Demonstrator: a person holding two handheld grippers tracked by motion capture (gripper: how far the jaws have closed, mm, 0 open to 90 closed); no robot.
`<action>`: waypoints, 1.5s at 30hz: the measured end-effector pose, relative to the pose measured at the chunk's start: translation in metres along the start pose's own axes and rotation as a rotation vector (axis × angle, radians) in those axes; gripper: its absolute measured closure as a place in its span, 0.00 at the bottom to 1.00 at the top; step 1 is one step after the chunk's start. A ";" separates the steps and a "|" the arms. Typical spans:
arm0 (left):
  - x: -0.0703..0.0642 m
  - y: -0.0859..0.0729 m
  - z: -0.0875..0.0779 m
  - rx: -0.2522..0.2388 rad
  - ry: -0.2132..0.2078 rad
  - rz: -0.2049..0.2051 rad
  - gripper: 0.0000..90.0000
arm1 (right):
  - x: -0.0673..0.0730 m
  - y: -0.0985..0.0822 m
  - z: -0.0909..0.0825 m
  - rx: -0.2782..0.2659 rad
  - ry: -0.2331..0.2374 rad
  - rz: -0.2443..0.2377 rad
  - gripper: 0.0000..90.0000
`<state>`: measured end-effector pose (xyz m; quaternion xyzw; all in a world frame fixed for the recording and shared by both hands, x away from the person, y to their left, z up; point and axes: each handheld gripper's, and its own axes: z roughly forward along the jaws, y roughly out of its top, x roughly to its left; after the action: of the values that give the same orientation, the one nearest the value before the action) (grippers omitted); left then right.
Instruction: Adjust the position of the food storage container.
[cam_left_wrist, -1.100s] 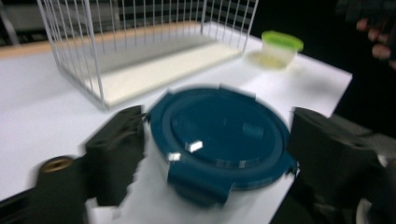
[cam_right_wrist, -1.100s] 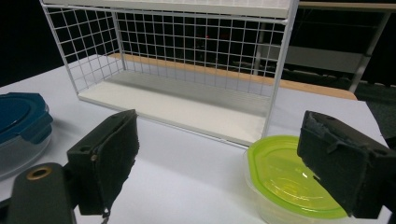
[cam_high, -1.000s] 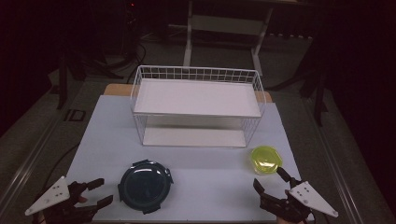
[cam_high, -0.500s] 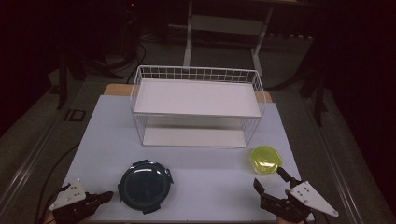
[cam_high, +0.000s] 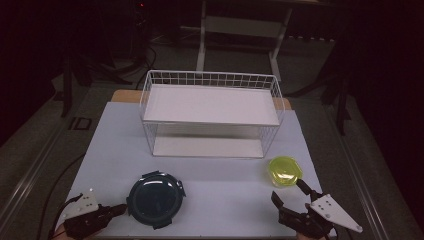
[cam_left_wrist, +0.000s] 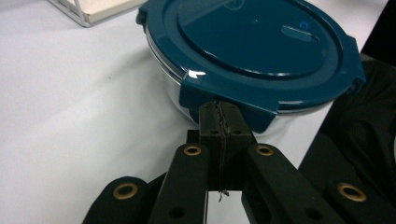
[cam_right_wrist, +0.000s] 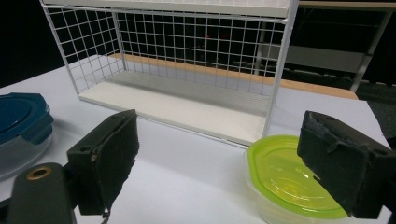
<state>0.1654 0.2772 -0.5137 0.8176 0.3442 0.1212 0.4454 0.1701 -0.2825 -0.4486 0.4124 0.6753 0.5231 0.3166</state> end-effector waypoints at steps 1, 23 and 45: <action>0.001 0.000 0.000 0.000 0.002 -0.004 0.98 | 0.000 0.000 0.000 0.002 -0.001 0.000 0.14; 0.012 0.022 0.025 0.023 -0.006 -0.003 0.99 | 0.001 -0.001 0.003 0.008 0.008 -0.006 0.14; 0.013 0.025 0.040 0.032 -0.032 -0.036 0.99 | 0.000 -0.001 0.003 0.006 0.009 -0.004 0.14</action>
<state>0.2068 0.2507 -0.5177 0.8202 0.3535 0.0944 0.4399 0.1722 -0.2813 -0.4500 0.4098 0.6792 0.5222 0.3133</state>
